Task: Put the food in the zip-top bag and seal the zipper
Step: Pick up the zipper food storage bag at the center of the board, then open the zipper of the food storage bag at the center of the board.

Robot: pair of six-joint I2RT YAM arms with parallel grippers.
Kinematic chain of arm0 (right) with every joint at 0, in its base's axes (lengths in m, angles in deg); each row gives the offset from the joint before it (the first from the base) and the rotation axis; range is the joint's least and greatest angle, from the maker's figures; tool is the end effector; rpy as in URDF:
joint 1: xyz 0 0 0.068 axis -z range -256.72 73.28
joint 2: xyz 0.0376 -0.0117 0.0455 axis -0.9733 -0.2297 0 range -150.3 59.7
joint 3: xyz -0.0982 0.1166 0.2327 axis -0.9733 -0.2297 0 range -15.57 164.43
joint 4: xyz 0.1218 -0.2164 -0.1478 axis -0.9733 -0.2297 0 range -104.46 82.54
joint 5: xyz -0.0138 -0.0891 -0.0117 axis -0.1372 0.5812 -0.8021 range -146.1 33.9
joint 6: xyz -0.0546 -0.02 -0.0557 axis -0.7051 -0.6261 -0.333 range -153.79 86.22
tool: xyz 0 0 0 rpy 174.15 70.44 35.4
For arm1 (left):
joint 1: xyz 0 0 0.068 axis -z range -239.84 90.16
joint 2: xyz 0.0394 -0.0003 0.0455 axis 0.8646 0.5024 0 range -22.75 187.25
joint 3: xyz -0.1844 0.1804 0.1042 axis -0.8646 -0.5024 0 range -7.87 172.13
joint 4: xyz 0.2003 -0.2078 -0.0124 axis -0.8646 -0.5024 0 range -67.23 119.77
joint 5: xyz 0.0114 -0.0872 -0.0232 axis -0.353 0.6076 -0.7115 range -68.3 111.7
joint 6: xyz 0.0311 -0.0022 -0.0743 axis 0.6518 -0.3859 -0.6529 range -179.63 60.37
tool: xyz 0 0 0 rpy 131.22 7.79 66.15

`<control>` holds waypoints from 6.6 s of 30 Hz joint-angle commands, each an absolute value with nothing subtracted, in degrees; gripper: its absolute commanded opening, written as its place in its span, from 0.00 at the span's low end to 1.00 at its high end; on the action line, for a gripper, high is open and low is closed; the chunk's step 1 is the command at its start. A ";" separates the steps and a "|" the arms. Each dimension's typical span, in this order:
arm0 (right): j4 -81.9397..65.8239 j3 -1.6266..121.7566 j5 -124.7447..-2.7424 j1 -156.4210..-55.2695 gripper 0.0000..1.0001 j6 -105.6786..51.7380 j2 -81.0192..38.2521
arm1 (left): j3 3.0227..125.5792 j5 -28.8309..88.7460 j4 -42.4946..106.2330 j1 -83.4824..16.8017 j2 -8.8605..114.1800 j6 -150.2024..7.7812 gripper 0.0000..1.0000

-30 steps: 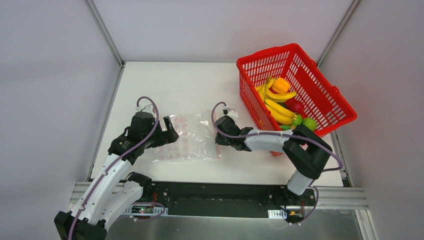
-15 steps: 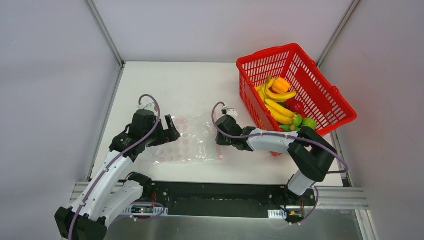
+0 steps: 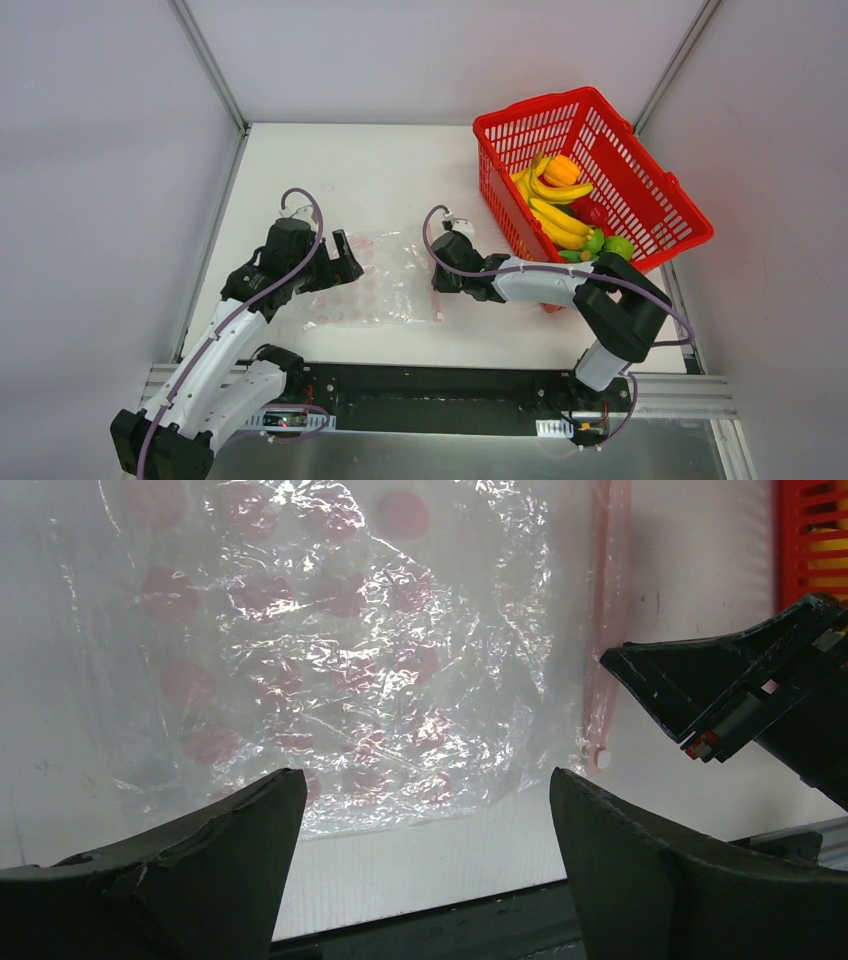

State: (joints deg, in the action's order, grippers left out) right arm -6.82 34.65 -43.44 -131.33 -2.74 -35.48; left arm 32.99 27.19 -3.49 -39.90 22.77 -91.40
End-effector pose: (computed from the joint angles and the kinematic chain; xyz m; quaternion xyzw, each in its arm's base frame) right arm 0.2337 0.3028 0.1316 -0.1451 0.9054 0.1878 0.3520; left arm 0.2066 -0.0821 0.2552 -0.0715 0.8948 -0.2300 0.3758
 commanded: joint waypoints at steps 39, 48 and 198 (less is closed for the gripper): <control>31.06 9.52 -41.37 -145.52 0.00 -29.12 -8.73 | 59.04 16.82 -1.16 -14.86 53.88 -101.55 0.81; 29.91 9.66 -34.65 -146.68 0.00 -28.36 -7.28 | 62.58 14.99 -6.31 -13.14 57.17 -99.62 0.59; -15.04 34.16 -45.52 -130.80 0.12 -1.70 -10.54 | 69.42 -16.77 -23.91 1.34 51.74 -102.30 0.00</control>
